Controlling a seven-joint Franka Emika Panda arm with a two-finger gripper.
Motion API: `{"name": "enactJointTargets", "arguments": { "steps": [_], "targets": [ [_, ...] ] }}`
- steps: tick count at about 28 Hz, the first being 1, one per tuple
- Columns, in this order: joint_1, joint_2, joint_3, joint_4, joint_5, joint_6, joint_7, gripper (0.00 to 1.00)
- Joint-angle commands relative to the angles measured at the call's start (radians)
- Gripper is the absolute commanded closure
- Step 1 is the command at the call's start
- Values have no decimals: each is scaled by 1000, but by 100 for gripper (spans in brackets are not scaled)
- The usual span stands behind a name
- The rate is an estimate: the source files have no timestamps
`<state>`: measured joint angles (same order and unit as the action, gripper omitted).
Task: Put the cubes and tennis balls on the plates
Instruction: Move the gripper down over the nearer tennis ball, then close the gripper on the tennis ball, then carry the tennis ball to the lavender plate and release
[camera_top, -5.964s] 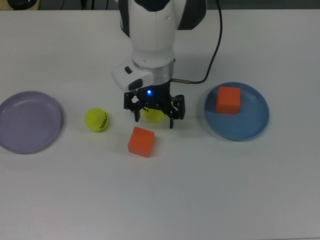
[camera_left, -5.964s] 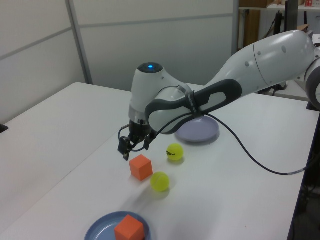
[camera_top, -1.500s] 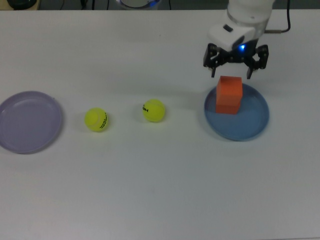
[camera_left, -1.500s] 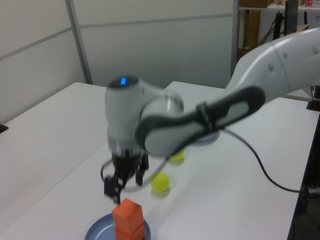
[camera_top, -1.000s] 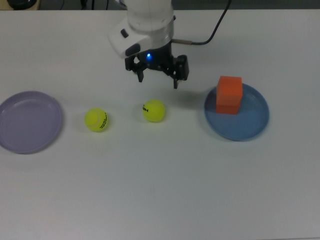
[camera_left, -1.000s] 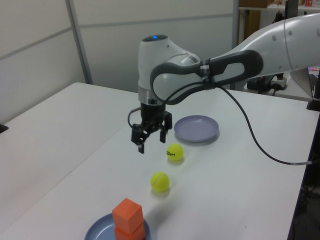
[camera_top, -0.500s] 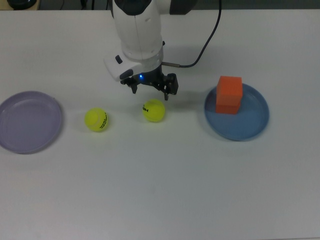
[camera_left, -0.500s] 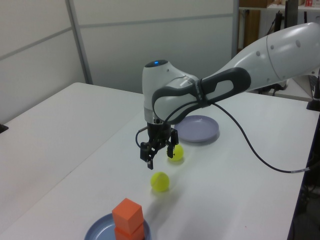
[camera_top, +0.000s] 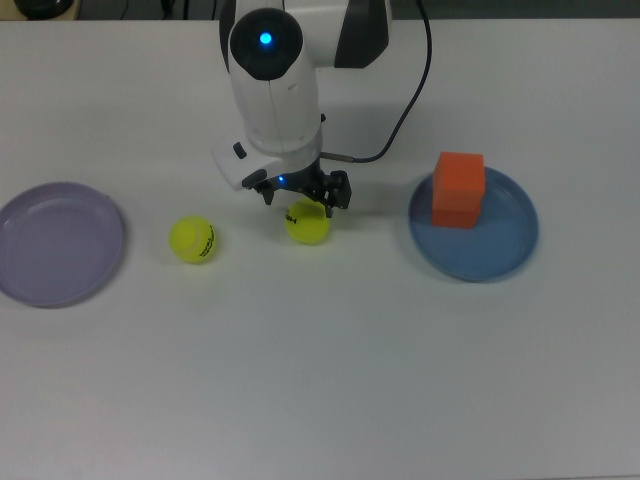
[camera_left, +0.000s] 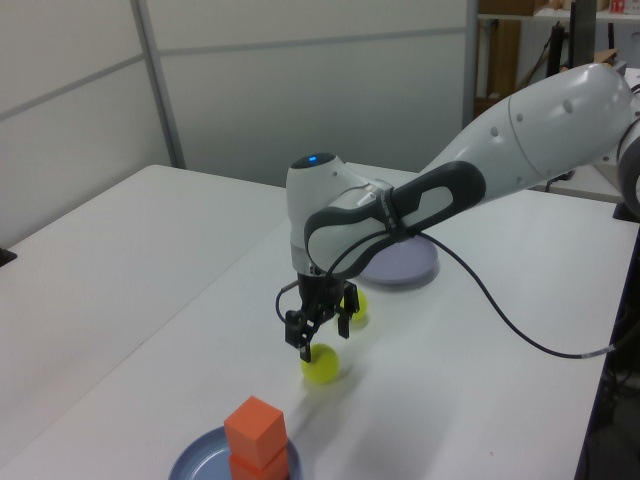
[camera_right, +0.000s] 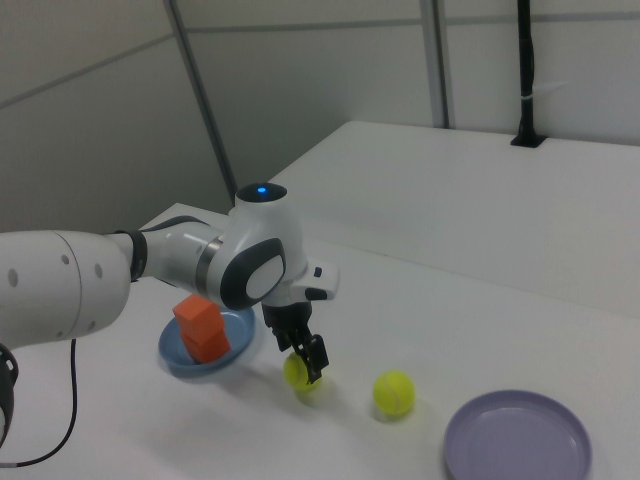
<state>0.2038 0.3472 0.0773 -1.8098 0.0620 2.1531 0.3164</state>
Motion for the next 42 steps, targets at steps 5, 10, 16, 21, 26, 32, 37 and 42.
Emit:
{"name": "enactJointTargets", "arguments": {
  "steps": [5, 10, 16, 21, 26, 32, 37, 42],
  "targets": [
    [13, 10, -13, -34, -5, 45, -23, 0],
    [9, 23, -13, -48, -5, 77, -22, 9],
    [8, 26, -13, -63, -5, 155, -23, 91],
    [6, 16, -14, -51, -4, 163, -23, 100],
    [3, -37, -68, -25, 9, 127, -46, 100],
    [-44, -80, -148, 32, 30, 116, -57, 100],
    [-92, -62, -231, 75, 45, 120, -102, 100],
    [-178, -14, -246, 78, 88, 129, -187, 100]
  ]
}}
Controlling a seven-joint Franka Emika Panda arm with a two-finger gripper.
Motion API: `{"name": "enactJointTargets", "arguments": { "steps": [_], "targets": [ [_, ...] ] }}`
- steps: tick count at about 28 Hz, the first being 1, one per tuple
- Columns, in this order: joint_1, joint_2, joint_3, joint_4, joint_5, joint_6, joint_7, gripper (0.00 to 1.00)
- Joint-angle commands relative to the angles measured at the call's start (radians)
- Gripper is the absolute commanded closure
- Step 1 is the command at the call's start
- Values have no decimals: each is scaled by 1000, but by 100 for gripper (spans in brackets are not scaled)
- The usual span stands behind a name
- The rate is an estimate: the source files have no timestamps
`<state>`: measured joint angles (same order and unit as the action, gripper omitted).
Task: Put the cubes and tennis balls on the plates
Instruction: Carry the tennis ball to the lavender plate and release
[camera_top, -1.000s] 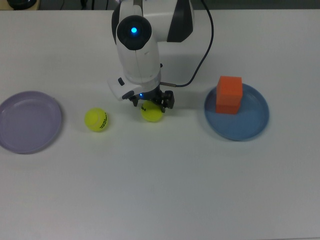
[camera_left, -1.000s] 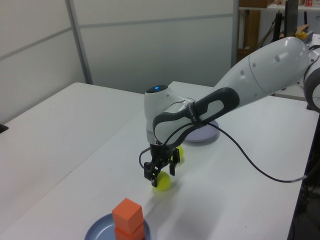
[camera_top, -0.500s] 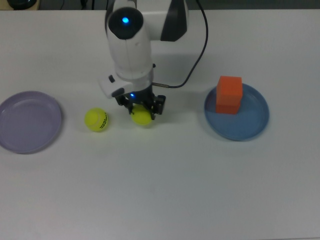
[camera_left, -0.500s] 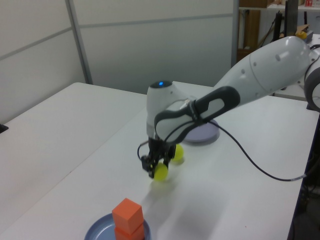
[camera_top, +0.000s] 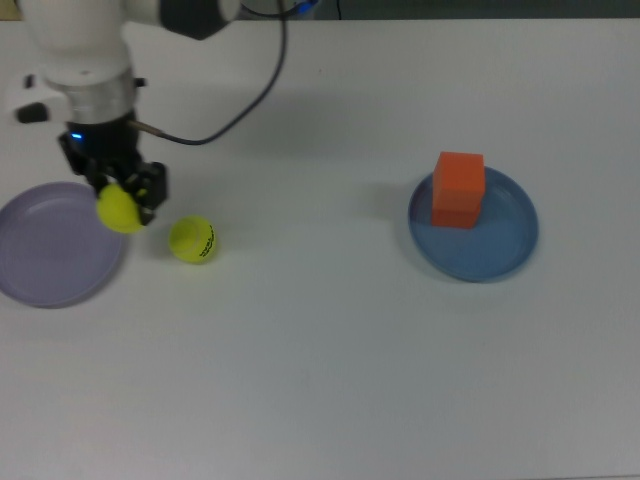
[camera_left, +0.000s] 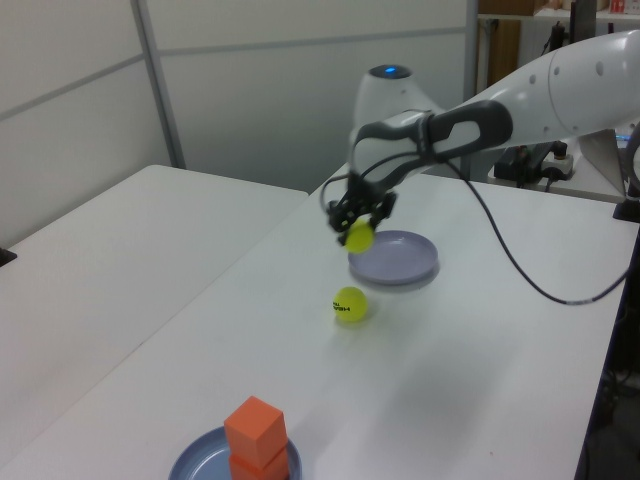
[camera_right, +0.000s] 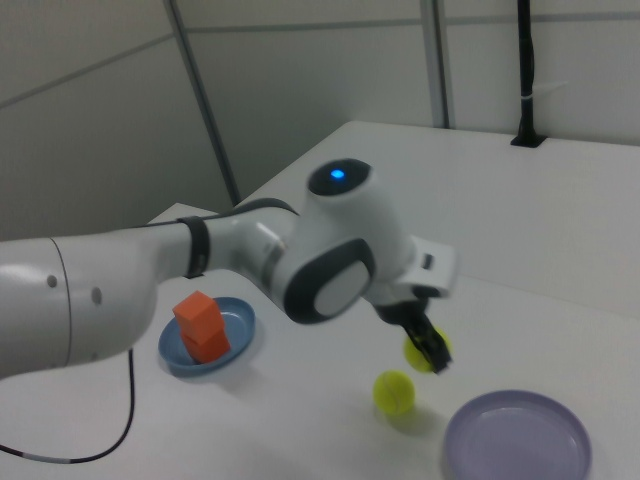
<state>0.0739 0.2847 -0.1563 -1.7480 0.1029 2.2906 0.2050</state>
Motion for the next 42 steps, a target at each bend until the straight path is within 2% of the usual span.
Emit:
{"name": "enactJointTargets", "arguments": {
  "steps": [1, 7, 15, 16, 17, 18, 25, 29, 31, 36, 42],
  "targets": [
    [-72, 65, -11, 16, 57, -5, -93, 100],
    [-109, 119, -11, 16, 61, 85, -111, 100],
    [-108, 156, -11, 13, 55, 116, -111, 100],
    [-108, 156, -11, 13, 52, 115, -111, 72],
    [-108, 156, -11, 12, 52, 113, -111, 30],
    [-108, 154, -11, 12, 52, 110, -110, 0],
    [-98, 100, -5, 13, 52, 27, -102, 0],
    [-76, 48, 20, 15, 51, -42, -98, 0],
    [-57, 21, 50, 13, 52, -80, -87, 0],
    [0, 22, 102, 9, 49, -111, -49, 0],
    [6, 57, 147, -1, 47, -102, -49, 0]
  ]
}}
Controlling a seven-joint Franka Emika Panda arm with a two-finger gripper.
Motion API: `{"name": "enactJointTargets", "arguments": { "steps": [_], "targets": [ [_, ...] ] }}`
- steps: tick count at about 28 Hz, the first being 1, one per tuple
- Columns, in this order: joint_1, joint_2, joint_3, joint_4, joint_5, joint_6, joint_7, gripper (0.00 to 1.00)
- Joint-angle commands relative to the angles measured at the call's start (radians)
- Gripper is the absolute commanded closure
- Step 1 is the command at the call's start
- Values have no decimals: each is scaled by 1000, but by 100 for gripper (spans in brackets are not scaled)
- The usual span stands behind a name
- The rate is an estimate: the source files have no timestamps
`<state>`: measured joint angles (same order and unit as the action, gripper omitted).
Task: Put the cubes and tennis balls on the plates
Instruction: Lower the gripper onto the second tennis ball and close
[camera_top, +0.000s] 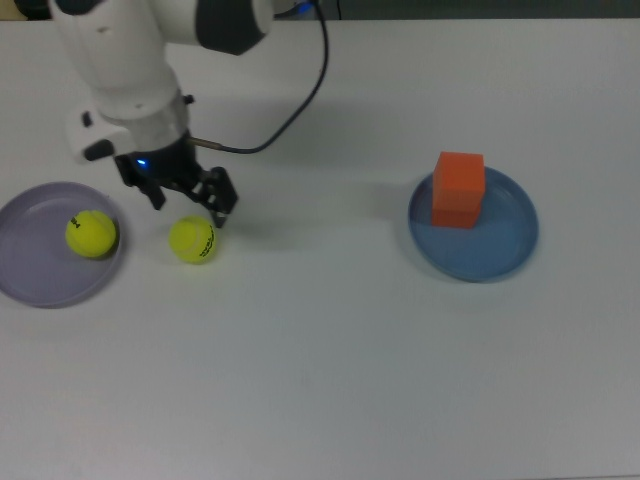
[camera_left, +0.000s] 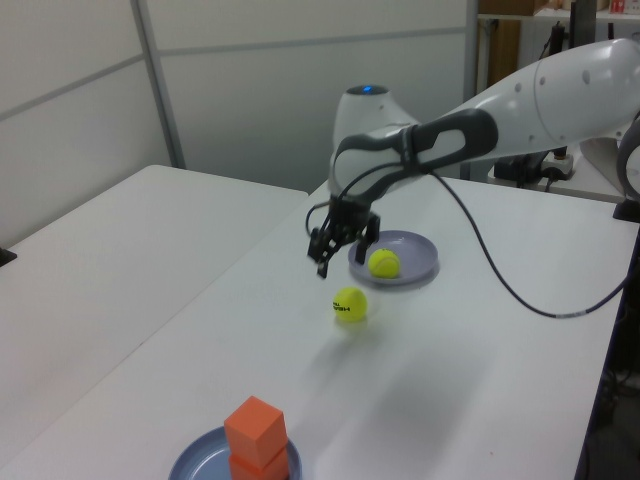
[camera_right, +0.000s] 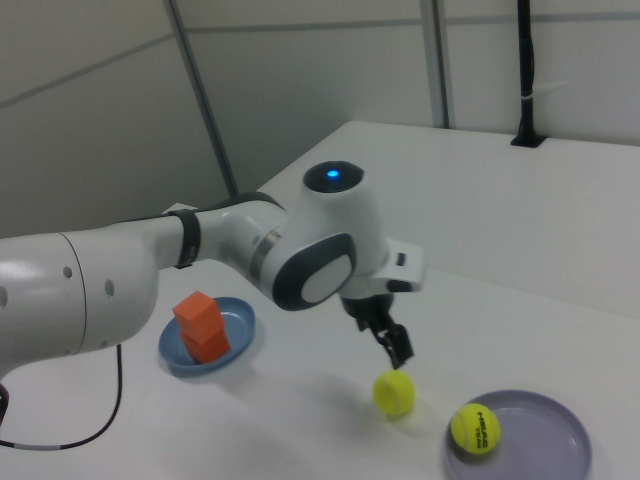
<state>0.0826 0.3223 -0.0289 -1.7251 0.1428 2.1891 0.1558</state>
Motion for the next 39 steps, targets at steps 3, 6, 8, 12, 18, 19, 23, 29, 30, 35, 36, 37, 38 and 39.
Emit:
{"name": "enactJointTargets", "arguments": {
  "steps": [3, 6, 8, 12, 18, 19, 23, 29, 30, 35, 36, 37, 38, 39],
  "targets": [
    [-4, 38, 20, -27, 6, 3, -2, 0],
    [-9, 60, 20, -27, 4, 8, -2, 0],
    [-9, 60, 18, -27, 3, 8, -4, 0],
    [-10, 58, 11, -25, -8, 9, -1, 0],
    [-23, 58, 9, -27, -26, 11, -1, 0],
    [-24, 60, 9, -28, -29, 11, -1, 0],
    [-40, 67, 9, -39, -51, 14, -1, 0],
    [-44, 95, 9, -42, -57, 52, 1, 0],
    [-44, 96, 9, -42, -57, 63, 1, 0],
    [-43, 106, 9, -48, -49, 104, 4, 34],
    [-43, 106, 9, -48, -46, 110, 2, 44],
    [-44, 107, 10, -48, -40, 124, 4, 66],
    [-44, 109, 10, -48, -39, 132, 4, 75],
    [-43, 109, 10, -50, -37, 138, 4, 84]
  ]
}}
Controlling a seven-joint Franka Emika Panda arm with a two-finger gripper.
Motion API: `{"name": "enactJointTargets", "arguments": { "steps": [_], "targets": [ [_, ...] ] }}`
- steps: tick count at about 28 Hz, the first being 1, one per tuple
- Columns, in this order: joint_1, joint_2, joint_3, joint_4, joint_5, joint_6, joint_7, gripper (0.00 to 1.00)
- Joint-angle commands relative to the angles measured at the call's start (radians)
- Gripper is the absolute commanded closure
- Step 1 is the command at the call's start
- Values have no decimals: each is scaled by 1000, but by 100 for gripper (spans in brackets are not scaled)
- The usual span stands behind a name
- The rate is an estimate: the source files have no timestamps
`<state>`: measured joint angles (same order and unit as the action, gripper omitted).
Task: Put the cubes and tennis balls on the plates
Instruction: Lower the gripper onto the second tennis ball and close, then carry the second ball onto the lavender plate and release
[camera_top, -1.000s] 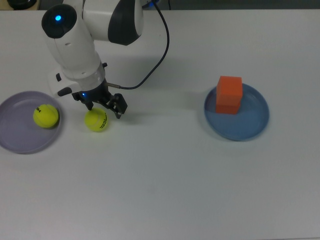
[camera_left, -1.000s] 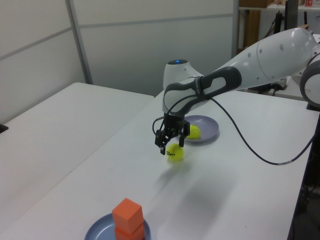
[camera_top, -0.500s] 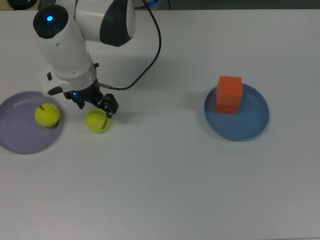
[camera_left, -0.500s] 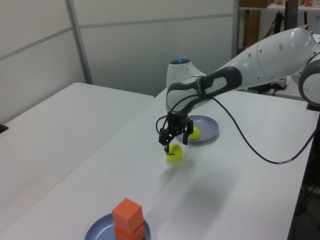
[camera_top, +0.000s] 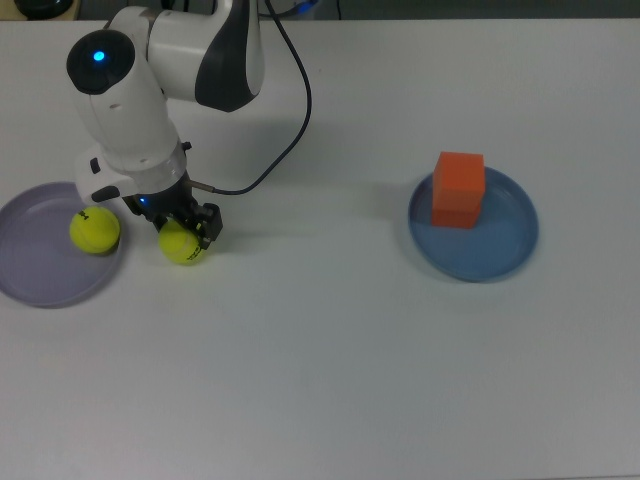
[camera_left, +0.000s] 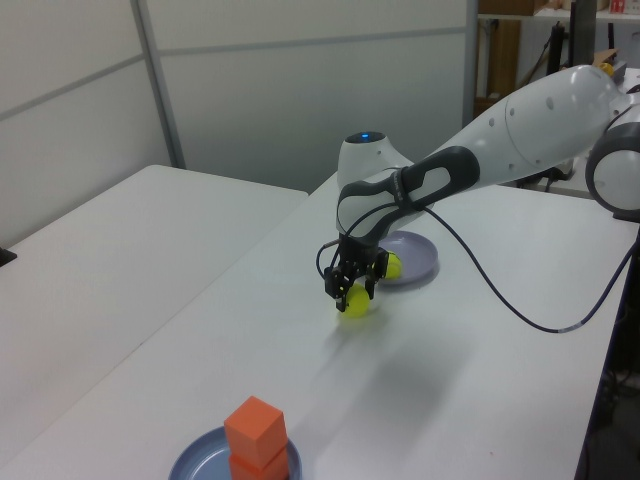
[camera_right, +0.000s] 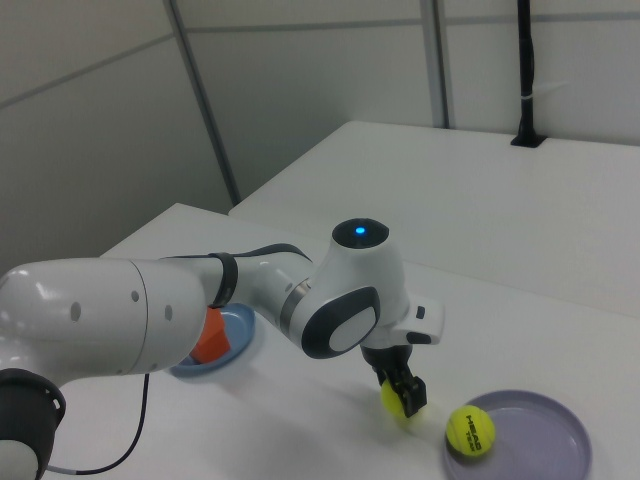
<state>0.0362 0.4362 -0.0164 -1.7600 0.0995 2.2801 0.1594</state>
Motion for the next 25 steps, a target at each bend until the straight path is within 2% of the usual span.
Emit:
{"name": "enactJointTargets", "arguments": {
  "steps": [1, 2, 8, 13, 18, 25],
  "targets": [
    [4, -1, -2, -15, 6, 53, 0, 94],
    [4, 1, -2, -15, 6, 61, 0, 100],
    [4, -1, -2, -7, 17, 82, 0, 100],
    [-28, -43, -7, 25, 57, 79, -6, 100],
    [-48, -57, -65, 57, 85, 79, -11, 100],
    [-85, -45, -149, 54, 83, 85, -32, 100]
  ]
}}
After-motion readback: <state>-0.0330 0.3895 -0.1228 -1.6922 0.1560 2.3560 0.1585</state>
